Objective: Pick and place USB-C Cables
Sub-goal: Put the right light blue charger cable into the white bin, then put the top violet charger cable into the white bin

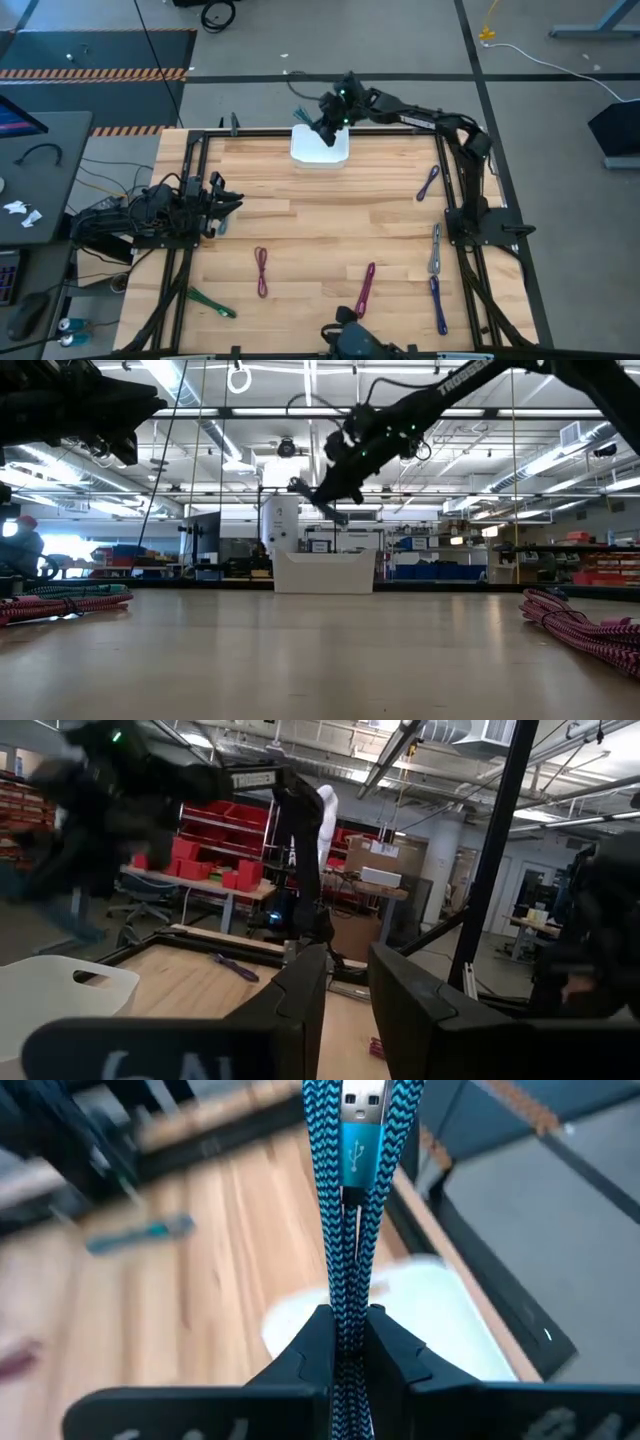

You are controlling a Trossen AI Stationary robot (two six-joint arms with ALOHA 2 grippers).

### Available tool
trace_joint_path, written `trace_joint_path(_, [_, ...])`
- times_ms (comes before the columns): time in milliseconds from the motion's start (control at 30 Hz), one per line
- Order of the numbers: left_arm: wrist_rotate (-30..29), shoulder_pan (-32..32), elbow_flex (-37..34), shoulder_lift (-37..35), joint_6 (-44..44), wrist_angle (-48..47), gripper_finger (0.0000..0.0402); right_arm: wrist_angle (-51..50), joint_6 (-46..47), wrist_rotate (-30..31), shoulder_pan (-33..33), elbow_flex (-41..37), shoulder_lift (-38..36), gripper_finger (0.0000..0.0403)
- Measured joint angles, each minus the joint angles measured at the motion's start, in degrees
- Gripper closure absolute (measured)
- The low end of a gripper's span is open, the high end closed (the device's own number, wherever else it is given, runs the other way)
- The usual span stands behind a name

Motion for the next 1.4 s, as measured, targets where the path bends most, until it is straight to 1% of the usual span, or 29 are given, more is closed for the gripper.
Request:
trace_joint_path(100, [-0.02, 0.01, 0.00, -0.01, 0.00, 0.00, 0.0311, -1.84, -3.27, 2.43, 0.61, 0.00, 2.34, 0.0368])
trace_joint_path(300, [-0.04, 0.00, 0.00, 0.00, -0.02, 0.00, 0.0313, -1.75, -9.98, 7.74, 2.10, 0.09, 6.37, 0.0365])
trace_joint_path(533, [-0.03, 0.00, 0.00, 0.00, -0.04, 0.21, 0.0319, -3.21, -15.50, 13.76, 3.63, 0.17, 9.44, 0.0360])
trace_joint_path(833, [-0.06, -0.01, 0.00, 0.00, -0.07, 0.85, 0.0313, -6.25, -17.88, 15.02, 3.95, 0.16, 11.53, 0.0317])
trace_joint_path(1033, [0.00, 0.02, 0.00, 0.00, -0.05, 1.44, 0.0319, -4.48, -17.78, 15.16, 3.85, 0.35, 11.33, 0.0283])
trace_joint_path(1133, [0.02, 0.02, 0.00, 0.00, -0.05, 1.74, 0.0320, -6.22, -17.63, 16.33, 3.84, 2.93, 11.33, 0.0275])
trace_joint_path(1233, [-0.02, 0.02, 0.02, 0.00, -0.01, 2.01, 0.0317, -9.14, -16.65, 16.39, 3.80, 7.54, 10.65, 0.0274])
trace_joint_path(1400, [-0.04, 0.02, 0.00, 0.00, 0.04, 2.01, 0.0313, -8.77, -13.53, 14.86, 4.09, 13.50, 5.38, 0.0281])
